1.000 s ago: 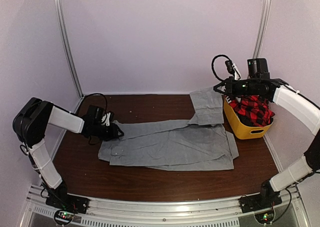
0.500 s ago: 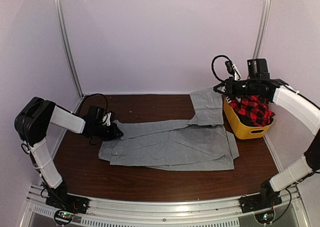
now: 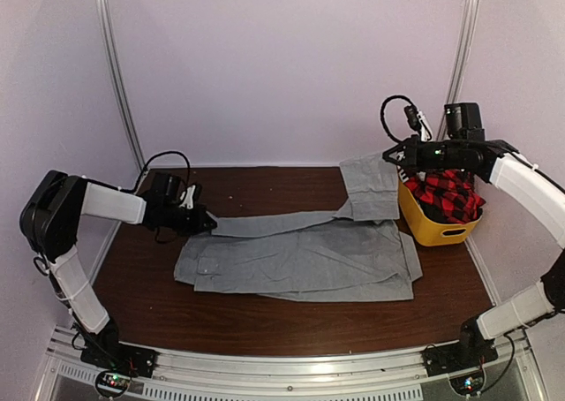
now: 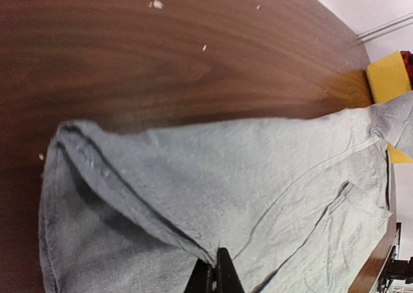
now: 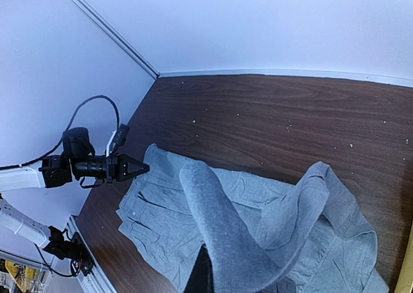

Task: Fold and stack the long sleeve shirts
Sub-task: Pick up the 1/3-folded shirt from the center of the board, then fold the 1/3-folded shirt at the center of the board.

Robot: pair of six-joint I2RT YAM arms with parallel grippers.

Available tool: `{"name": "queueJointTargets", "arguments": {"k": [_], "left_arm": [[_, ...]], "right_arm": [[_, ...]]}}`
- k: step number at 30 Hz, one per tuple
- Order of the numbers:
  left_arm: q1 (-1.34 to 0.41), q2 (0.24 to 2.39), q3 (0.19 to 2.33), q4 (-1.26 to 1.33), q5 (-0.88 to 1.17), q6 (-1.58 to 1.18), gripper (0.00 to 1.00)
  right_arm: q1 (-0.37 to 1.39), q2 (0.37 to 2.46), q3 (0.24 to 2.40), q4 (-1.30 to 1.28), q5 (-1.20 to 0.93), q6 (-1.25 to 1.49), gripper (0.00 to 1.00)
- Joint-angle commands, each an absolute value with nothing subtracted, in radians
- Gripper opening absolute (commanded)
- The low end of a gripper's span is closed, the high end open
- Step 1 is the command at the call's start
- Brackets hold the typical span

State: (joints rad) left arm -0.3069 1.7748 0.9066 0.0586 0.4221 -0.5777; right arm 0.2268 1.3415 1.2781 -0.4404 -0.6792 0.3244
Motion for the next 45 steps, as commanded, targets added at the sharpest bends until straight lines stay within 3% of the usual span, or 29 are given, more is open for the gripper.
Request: {"name": "queueJointTargets", "arguments": {"k": [1,14,30,45], "left_arm": [[-0.259,1.687,0.977,0.005,0.503,-0.535,0.00],[-0.197,1.606,1.010,-0.092,0.584,-0.542,0.00],[-0.195,1.650,0.958,-0.057,0.485,-0.537,0.00],[-0.184,1.706,0.964,-0.048,0.437,-0.522,0.00]], "right_arm": [[0.218,1.266,1.240,-0.487,-0.665,0.345,0.00],[0.219,1.092,1.111,-0.603,-0.715,0.386,0.01],[0.219,1.032,1.219,-0.707,-0.793,0.413,0.03],[0.235,0.873,1.039,-0.695,-0.825,0.546,0.06]]}}
